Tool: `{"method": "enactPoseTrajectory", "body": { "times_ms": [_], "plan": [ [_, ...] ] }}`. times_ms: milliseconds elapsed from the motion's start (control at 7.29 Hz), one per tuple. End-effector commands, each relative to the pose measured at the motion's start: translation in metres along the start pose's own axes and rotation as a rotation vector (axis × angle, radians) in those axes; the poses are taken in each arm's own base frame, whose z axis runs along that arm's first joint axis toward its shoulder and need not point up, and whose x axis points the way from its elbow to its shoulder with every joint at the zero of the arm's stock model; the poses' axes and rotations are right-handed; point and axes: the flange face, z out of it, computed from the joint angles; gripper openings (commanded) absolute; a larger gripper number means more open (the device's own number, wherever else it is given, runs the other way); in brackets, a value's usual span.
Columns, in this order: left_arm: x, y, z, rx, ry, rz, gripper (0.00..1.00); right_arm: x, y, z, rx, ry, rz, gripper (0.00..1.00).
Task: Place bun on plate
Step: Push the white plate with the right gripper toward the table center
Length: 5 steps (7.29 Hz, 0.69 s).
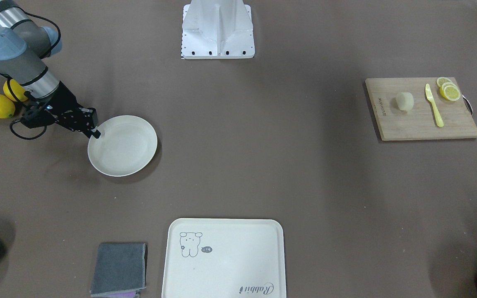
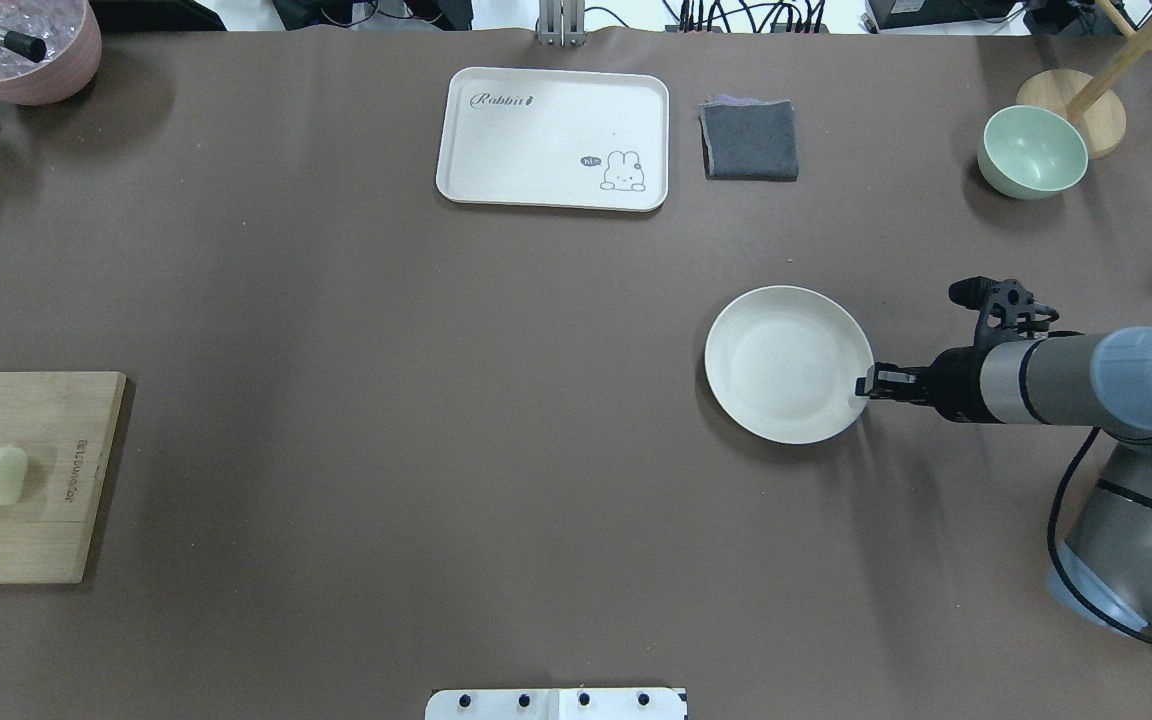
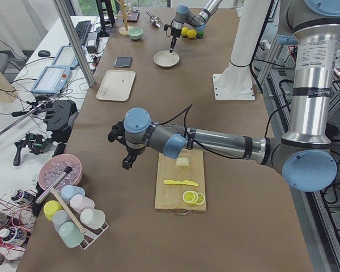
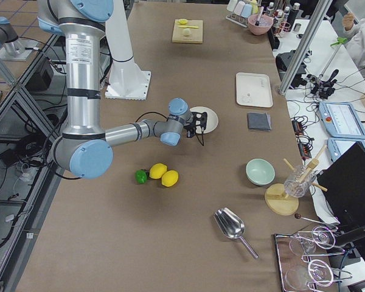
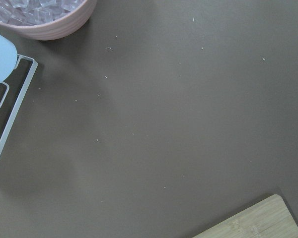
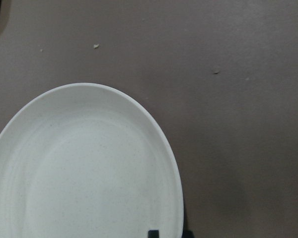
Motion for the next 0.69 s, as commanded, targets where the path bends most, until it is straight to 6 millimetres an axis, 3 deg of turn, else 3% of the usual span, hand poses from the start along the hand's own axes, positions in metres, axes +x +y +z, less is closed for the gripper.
{"method": "enactPoseTrajectory", "body": {
  "times_ms": [0,274,411,548],
  "plan": [
    [0.0,0.0,0.0,0.0,0.0,0.0,0.98,-0.054,0.013,0.022,0.016,0.002,0.02,0.0],
    [0.0,0.0,0.0,0.0,0.0,0.0,0.98,-0.075,0.015,0.01,0.011,-0.012,0.017,0.0],
    [-0.001,0.001,0.0,0.0,0.0,-0.002,0.98,-0.117,0.016,-0.001,0.002,0.0,0.03,0.0],
    [0.0,0.0,0.001,-0.001,0.0,-0.001,0.98,-0.164,0.024,0.007,-0.007,0.018,0.102,0.0]
  ]
}}
